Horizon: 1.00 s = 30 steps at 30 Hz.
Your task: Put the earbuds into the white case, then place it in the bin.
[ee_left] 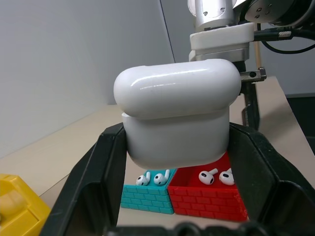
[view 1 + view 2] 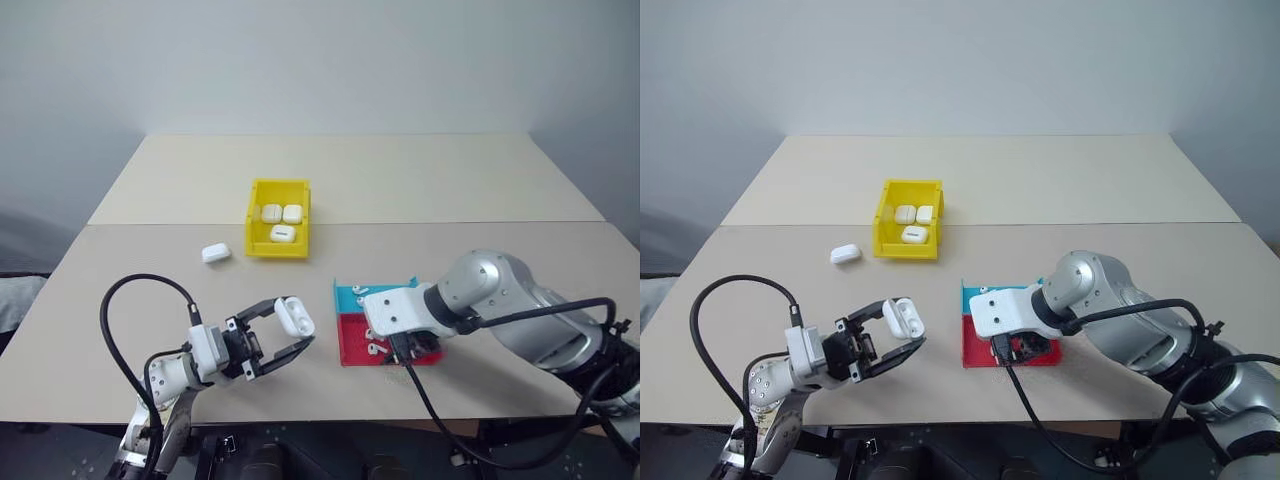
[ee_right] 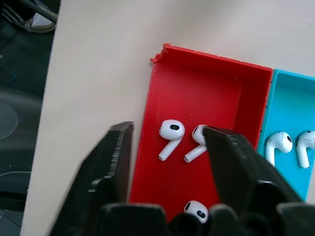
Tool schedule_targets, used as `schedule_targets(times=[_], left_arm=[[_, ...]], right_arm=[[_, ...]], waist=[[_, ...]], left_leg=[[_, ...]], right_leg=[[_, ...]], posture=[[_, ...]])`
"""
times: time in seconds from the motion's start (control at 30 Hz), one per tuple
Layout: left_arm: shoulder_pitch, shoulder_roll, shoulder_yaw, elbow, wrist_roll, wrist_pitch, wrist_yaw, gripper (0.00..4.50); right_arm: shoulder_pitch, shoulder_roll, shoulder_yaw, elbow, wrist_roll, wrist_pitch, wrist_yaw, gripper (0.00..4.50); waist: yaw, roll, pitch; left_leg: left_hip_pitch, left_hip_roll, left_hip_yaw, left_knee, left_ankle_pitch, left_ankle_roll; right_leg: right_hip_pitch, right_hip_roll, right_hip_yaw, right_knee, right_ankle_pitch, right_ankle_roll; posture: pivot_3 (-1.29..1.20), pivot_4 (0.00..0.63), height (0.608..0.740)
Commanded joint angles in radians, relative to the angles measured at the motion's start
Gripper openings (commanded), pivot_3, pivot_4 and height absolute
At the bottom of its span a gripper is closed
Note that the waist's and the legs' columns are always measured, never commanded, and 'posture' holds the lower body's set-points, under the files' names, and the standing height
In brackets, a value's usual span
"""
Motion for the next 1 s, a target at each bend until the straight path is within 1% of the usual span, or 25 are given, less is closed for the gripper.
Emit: schedule_targets(times=[0.03, 0.3, 0.4, 0.47, 0.53, 0.73, 0.93, 1.0], left_arm=[[0.012, -0.002, 0.015, -0.053, 0.004, 0.002, 0.015, 2.79], [0.014, -0.004, 0.013, -0.058, 0.034, 0.021, 0.039, 2.79], [0.013, -0.006, 0.011, -0.060, 0.037, 0.022, 0.039, 2.79], [0.020, 0.007, 0.012, -0.075, 0.049, 0.053, 0.055, 2.79], [0.014, -0.002, 0.013, -0.064, 0.045, 0.033, 0.045, 2.79], [0.029, 0.009, 0.015, -0.089, 0.063, 0.083, 0.076, 2.79], [0.029, 0.000, 0.010, -0.084, 0.068, 0.066, 0.069, 2.79], [0.035, 0.003, 0.010, -0.093, 0.078, 0.087, 0.082, 2.79]], right_arm=[[-0.019, 0.006, 0.006, -0.003, -0.030, 0.018, -0.002, 2.34], [-0.012, 0.033, 0.045, 0.032, -0.076, 0.051, -0.010, 2.34], [-0.013, 0.039, 0.053, 0.039, -0.082, 0.060, -0.006, 2.34], [-0.009, 0.039, 0.056, 0.040, -0.085, 0.059, 0.000, 2.34], [-0.007, 0.044, 0.060, 0.045, -0.090, 0.064, -0.001, 2.34], [-0.008, 0.055, 0.073, 0.059, -0.100, 0.077, 0.001, 2.34], [-0.007, 0.064, 0.088, 0.070, -0.111, 0.075, 0.002, 2.34], [-0.007, 0.067, 0.087, 0.073, -0.112, 0.075, 0.001, 2.34]], waist=[[0.000, 0.000, 0.000], [0.000, 0.000, 0.000], [0.000, 0.000, 0.000], [0.000, 0.000, 0.000], [0.000, 0.000, 0.000], [0.000, 0.000, 0.000], [0.000, 0.000, 0.000], [0.000, 0.000, 0.000]], left_leg=[[0.000, 0.000, 0.000, 0.000, 0.000, 0.000], [0.000, 0.000, 0.000, 0.000, 0.000, 0.000], [0.000, 0.000, 0.000, 0.000, 0.000, 0.000], [0.000, 0.000, 0.000, 0.000, 0.000, 0.000], [0.000, 0.000, 0.000, 0.000, 0.000, 0.000], [0.000, 0.000, 0.000, 0.000, 0.000, 0.000], [0.000, 0.000, 0.000, 0.000, 0.000, 0.000], [0.000, 0.000, 0.000, 0.000, 0.000, 0.000]], right_leg=[[0.000, 0.000, 0.000, 0.000, 0.000, 0.000], [0.000, 0.000, 0.000, 0.000, 0.000, 0.000], [0.000, 0.000, 0.000, 0.000, 0.000, 0.000], [0.000, 0.000, 0.000, 0.000, 0.000, 0.000], [0.000, 0.000, 0.000, 0.000, 0.000, 0.000], [0.000, 0.001, 0.000, 0.000, 0.000, 0.000], [0.000, 0.001, 0.000, 0.000, 0.000, 0.000], [0.000, 0.001, 0.000, 0.000, 0.000, 0.000]], posture=[[0.00, 0.150, 0.740], [0.00, 0.150, 0.740], [0.00, 0.150, 0.740], [0.00, 0.150, 0.740], [0.00, 0.150, 0.740], [0.00, 0.150, 0.740], [0.00, 0.150, 0.740], [0.00, 0.150, 0.740]])
